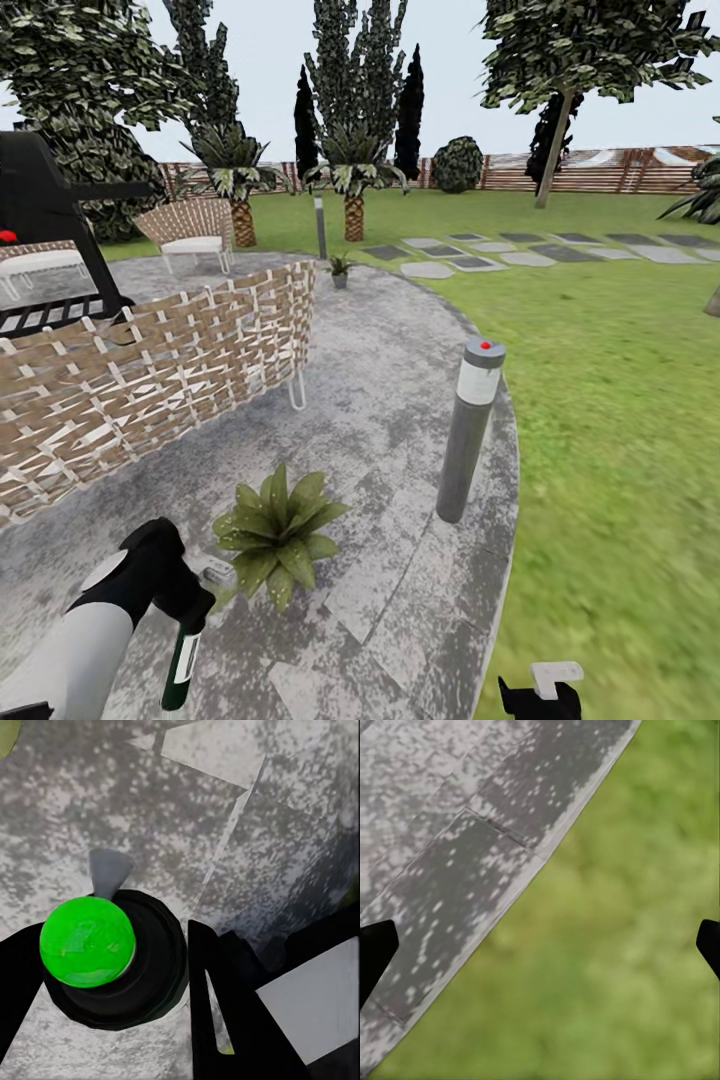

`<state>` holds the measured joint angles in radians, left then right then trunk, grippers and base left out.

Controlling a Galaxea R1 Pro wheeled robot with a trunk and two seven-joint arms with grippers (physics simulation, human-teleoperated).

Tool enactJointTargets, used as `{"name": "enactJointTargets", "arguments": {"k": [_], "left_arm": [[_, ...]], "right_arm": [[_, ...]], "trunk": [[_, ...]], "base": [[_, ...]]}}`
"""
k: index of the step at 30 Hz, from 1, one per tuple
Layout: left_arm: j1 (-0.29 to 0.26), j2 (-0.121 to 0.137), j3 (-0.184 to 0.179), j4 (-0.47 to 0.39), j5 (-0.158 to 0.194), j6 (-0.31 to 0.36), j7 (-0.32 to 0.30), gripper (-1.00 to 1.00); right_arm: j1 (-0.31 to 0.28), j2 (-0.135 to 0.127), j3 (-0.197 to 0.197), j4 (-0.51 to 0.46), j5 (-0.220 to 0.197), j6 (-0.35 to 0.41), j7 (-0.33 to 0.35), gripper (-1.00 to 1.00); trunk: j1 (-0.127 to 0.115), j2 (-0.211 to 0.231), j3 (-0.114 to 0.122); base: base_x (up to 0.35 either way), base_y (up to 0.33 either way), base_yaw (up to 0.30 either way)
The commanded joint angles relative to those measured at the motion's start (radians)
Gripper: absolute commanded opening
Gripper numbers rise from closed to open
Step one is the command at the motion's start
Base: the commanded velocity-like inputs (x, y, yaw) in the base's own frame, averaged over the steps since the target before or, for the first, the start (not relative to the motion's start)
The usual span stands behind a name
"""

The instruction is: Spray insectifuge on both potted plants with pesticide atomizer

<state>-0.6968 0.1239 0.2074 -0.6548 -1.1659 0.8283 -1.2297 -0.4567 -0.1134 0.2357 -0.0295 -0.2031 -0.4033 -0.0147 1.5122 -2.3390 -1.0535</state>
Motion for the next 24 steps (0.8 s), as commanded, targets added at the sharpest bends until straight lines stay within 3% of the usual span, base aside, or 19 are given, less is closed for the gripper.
{"name": "enactJointTargets", "arguments": {"k": [1, 6, 14, 20, 24], "left_arm": [[0.001, -0.002, 0.003, -0.001, -0.011, 0.006, -0.020, -1.00], [0.010, -0.003, 0.004, 0.004, -0.011, 0.008, -0.030, -1.00], [0.011, -0.002, 0.004, 0.002, -0.012, 0.009, -0.031, -1.00], [0.011, 0.001, 0.009, 0.000, -0.012, 0.008, -0.028, -1.00], [0.015, 0.018, 0.012, 0.001, -0.013, 0.007, -0.021, -1.00]], "right_arm": [[0.000, -0.001, 0.008, 0.000, -0.007, -0.003, -0.001, 1.00], [0.000, -0.024, 0.010, 0.001, -0.006, -0.003, 0.002, 1.00], [0.000, -0.025, 0.010, -0.001, -0.007, -0.003, -0.001, 1.00], [0.000, -0.023, 0.010, 0.000, -0.007, -0.003, -0.001, 1.00], [0.000, -0.023, 0.010, 0.000, -0.006, -0.003, -0.001, 1.00]], "trunk": [[0.000, 0.000, -0.001], [0.000, 0.000, 0.000], [0.000, 0.000, 0.000], [0.000, 0.000, 0.000], [0.000, 0.000, 0.000]], "base": [[0.000, 0.000, 0.006], [0.000, -0.130, 0.001], [-0.028, -0.269, 0.001], [-0.019, -0.263, 0.228], [0.144, -0.056, 0.277]]}}
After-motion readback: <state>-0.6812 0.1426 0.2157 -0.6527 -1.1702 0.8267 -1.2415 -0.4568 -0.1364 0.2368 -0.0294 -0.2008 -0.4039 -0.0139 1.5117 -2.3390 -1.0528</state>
